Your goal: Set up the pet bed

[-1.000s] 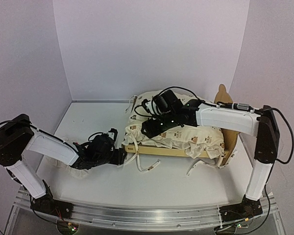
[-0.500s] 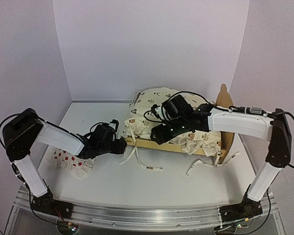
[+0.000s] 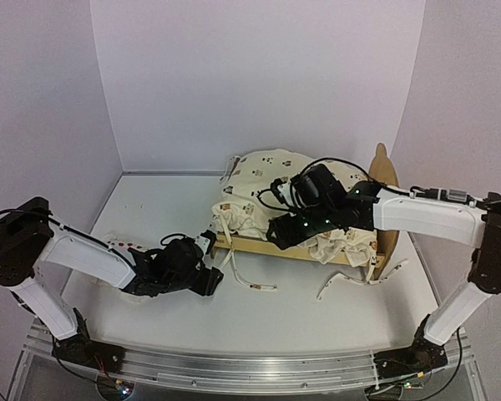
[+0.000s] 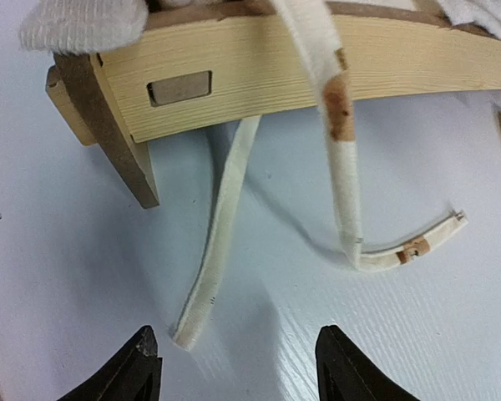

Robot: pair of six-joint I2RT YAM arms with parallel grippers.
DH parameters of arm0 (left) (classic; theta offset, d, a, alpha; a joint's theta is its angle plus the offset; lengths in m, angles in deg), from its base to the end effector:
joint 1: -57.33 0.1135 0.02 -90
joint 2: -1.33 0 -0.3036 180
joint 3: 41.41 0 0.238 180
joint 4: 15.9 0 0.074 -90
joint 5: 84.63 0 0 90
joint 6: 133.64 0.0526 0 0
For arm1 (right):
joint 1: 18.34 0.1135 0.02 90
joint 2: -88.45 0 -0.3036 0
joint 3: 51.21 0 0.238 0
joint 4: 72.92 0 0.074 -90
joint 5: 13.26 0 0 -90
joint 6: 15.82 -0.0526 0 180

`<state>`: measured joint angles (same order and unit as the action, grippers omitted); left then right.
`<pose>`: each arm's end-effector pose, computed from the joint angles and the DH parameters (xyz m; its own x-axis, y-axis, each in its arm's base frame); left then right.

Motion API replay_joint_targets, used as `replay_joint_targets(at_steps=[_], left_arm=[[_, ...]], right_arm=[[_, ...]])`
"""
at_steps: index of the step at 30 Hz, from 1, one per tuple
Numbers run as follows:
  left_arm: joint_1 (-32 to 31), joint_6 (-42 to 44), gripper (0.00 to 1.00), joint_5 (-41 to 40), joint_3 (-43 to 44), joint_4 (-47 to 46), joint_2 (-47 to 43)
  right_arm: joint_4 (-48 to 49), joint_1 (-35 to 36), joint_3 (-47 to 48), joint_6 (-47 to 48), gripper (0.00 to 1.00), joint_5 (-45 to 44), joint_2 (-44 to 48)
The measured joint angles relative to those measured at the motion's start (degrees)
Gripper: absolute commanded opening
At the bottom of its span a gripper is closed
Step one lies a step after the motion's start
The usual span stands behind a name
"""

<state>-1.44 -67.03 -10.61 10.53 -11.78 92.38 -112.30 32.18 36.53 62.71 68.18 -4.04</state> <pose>0.1684 -0.2499 0.1816 -0.6110 0.2716 -0.7436 0.5181 0.8474 -0.1162 0.2355 0.2735 0.3094 -0.5721 -0.3853 -0.7240 -0.5934 0.8039 0.0412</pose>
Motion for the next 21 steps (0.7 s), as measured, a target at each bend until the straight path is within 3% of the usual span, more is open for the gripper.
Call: replay_joint_targets(at_steps=[6,14,17,21], left_arm=[[0.3,0.5,0.62,-3.4,0.8,1.5,3.2],[0.3,1.1,0.52,-3.8,1.0,0.9,6.5],[0.3,1.0,0.39,-3.8,1.0,-0.1,7.7],[0.3,1.1,0.11,-3.9,1.0,-1.2,8.2]], right_arm=[[-0.2,0.0,-3.5,-1.5,0.72,0.0,1.5],[-0.2,0.0,-6.7,-2.4,0.72,-0.7,2.7],[-0.2,0.0,-7.0,-2.6,0.72,-0.7,2.7],[-0.1,0.0,-7.0,-2.8,0.72,-0.6,2.7]])
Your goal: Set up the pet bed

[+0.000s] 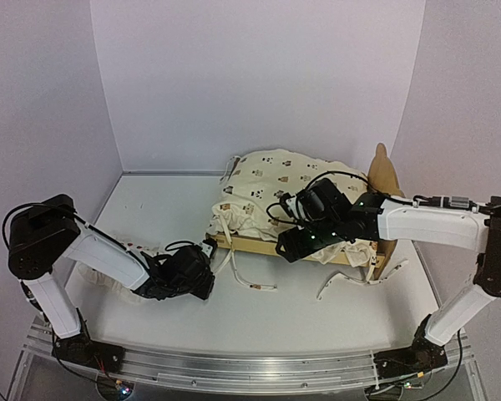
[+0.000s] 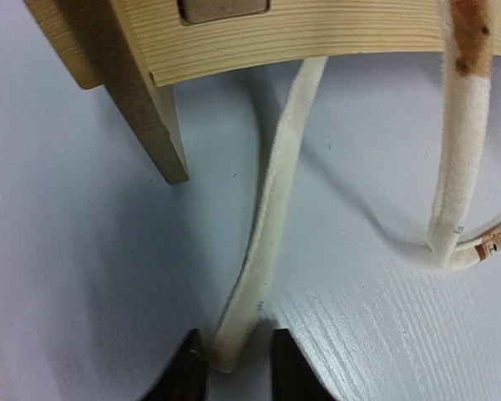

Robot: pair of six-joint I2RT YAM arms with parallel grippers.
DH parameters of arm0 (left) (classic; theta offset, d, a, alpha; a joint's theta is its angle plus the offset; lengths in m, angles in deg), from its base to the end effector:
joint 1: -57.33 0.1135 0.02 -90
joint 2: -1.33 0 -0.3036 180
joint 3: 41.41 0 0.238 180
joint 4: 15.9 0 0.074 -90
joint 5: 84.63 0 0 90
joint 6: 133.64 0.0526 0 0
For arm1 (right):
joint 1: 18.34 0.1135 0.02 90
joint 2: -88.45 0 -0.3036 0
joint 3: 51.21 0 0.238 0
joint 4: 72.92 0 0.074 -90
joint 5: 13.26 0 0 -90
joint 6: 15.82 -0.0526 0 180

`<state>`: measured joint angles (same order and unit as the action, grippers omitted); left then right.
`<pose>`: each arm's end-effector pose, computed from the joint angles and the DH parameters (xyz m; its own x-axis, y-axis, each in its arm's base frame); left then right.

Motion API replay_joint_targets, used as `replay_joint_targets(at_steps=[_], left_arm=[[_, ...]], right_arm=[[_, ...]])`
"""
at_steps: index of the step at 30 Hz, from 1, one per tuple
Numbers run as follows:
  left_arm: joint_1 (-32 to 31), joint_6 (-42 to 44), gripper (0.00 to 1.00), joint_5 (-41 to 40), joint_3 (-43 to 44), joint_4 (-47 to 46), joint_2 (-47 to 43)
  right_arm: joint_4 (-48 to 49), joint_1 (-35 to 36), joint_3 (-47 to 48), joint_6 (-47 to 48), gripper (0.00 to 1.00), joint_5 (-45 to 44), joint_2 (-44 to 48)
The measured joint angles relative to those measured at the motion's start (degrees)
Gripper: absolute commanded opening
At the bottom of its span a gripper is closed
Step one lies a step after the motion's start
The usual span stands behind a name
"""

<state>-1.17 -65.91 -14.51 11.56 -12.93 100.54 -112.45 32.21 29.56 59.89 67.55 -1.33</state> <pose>0.1792 -0.2583 0.1478 -0.6260 0.3394 -0.7021 0.4847 0.8746 -0.0093 0.2208 0.2551 0.2855 -0.6330 -0.3858 -0.6712 -0.5560 0.8298 0.0474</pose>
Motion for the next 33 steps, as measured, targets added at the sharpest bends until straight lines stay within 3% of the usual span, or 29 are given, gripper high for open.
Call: replay_joint_targets(at_steps=[2,10,21,33], left_arm=[[0.1,-0.2,0.01,0.1,0.0,-0.6,0.1],[-0.2,-0.8,0.00,0.6,-1.8,-0.5,-1.7],[-4.9,-5.6,0.00,5.9,-3.1,13.9,-16.7],[-13.8,-13.0,0.00,8.4,-1.3,30.6,-28.5]], right_arm=[[0.0,0.0,0.0,-0.2,0.72,0.0,0.0],[0.0,0.2,0.1,-0.6,0.71,2.4,-0.3],[0.3,4.7,4.7,0.5,0.70,6.6,-8.0],[2.0,5.0,8.5,-1.2,0.69,10.3,-13.5]])
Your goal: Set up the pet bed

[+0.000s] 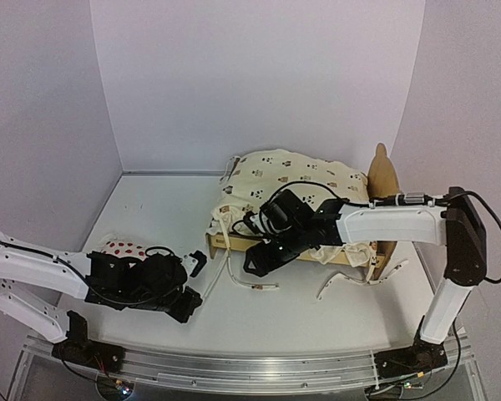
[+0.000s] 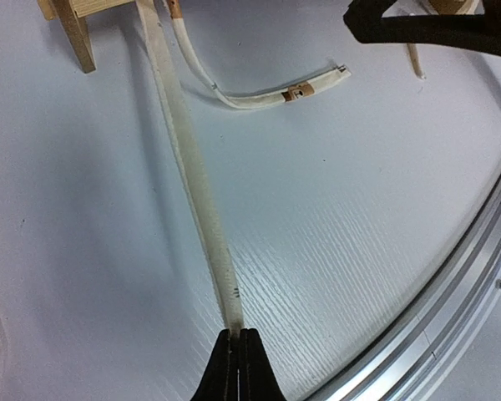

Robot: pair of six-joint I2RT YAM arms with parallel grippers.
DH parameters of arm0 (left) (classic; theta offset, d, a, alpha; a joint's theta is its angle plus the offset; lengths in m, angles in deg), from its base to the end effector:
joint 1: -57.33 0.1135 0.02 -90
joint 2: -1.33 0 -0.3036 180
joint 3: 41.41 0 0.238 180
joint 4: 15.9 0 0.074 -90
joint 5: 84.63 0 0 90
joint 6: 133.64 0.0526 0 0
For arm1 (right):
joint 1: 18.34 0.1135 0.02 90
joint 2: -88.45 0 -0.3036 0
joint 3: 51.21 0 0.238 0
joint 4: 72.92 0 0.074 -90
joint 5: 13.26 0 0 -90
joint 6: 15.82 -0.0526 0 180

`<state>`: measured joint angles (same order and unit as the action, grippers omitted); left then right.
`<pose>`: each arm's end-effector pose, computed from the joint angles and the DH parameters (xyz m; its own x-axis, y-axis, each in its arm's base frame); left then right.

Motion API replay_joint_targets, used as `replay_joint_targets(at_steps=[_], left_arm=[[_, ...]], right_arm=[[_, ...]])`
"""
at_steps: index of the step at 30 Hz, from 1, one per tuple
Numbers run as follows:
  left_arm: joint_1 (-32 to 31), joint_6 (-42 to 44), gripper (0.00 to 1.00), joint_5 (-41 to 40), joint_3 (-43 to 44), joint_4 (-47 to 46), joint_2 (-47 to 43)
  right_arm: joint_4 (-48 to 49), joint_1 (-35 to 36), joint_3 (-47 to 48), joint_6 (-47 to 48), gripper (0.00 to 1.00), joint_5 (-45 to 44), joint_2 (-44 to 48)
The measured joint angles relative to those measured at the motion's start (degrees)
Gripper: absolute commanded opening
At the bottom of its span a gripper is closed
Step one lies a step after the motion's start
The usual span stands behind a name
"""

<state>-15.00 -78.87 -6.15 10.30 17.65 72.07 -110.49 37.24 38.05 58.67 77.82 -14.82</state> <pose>0.0771 -0.2075 0.2228 -0.7142 0.3799 -0.5879 0.5935 0.7739 -0.2210 0.2249 0.3299 0.2522 -0.6491 -0.4742 -0.5948 -0.6827 0.7081 0.1804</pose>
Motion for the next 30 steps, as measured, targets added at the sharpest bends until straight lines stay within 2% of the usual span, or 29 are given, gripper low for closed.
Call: replay_joint_targets(at_steps=[10,16,20,30], left_arm=[[-2.3,-2.8,0.00,4.0,0.2,3.9,-0.9],[-3.9,-3.8,0.00,5.1,0.4,5.6,-0.5],[-4.0,-3.9,0.00,5.1,0.4,5.7,-0.5],[-4.1,-4.5,0.00,3.6,0.4,6.1,-4.8]], right_arm=[[1.1,1.1,1.1,-1.1,0.68,2.6,-3.8],[2.2,1.5,1.2,-1.2,0.60,3.9,-6.3],[3.6,2.0,2.2,-1.0,0.50,4.4,-9.8],[5.1,4.9,7.4,-0.1,0.10,4.3,-18.5]])
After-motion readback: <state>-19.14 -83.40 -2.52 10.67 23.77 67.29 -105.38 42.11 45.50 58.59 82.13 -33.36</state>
